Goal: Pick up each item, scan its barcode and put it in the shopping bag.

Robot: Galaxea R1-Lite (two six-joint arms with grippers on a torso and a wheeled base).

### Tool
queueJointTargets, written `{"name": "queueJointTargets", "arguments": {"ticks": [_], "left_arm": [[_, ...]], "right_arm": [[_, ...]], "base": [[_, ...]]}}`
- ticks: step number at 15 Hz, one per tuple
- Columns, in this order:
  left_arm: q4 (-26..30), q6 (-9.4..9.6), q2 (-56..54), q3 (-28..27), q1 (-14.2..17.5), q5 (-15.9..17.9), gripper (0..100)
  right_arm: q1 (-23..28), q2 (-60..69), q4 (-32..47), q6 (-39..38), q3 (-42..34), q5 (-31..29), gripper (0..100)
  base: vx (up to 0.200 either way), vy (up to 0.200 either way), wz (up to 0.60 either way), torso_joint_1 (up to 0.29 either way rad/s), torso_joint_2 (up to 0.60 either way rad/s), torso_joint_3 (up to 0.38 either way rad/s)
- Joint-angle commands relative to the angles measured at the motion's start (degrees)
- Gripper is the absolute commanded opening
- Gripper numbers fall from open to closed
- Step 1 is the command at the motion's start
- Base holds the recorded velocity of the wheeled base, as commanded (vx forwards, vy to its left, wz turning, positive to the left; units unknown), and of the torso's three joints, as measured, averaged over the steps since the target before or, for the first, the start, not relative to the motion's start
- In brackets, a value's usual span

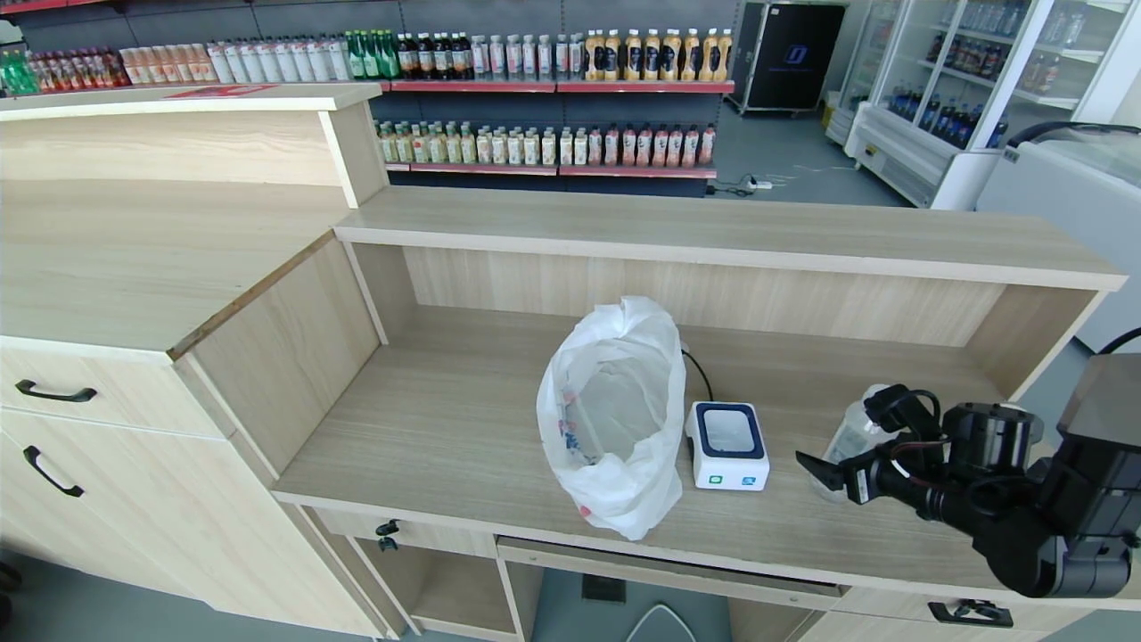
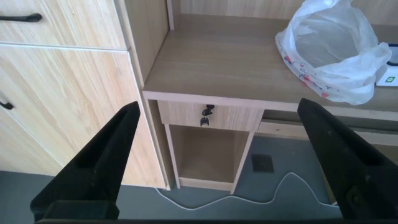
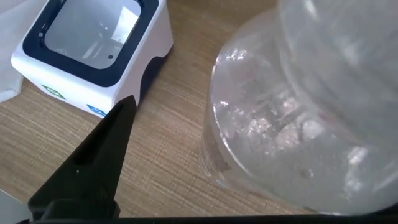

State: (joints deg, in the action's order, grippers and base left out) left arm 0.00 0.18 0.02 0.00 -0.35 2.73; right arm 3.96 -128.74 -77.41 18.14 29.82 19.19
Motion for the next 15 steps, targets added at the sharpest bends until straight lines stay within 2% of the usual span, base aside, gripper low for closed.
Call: {"name": "queueJointTargets", "arguments": {"ticks": [1,6,7,15], "left_arm": [[0.0,-0.01,0.1,0.0,0.0,0.0,100],[0.0,-0.01,0.1,0.0,0.0,0.0,100],[0.0,-0.01,0.1,0.0,0.0,0.0,100],[0.0,-0.01,0.1,0.0,0.0,0.0,100]], "right_arm": [[0.0,-0.8,0.0,0.0,0.9,0.1,100],[0.0,-1.5,0.0,-0.3,1.3,1.1,100],[0.0,-1.5,0.0,-0.3,1.6,2.0,0],[0.8,-1.2,-0.4,-0.4,1.8,1.7,0]], "base": [[0.000,0.000,0.00,0.000,0.00,0.000],[0.000,0.000,0.00,0.000,0.00,0.000],[0.000,0.000,0.00,0.000,0.00,0.000],[0.000,0.000,0.00,0.000,0.00,0.000]]}}
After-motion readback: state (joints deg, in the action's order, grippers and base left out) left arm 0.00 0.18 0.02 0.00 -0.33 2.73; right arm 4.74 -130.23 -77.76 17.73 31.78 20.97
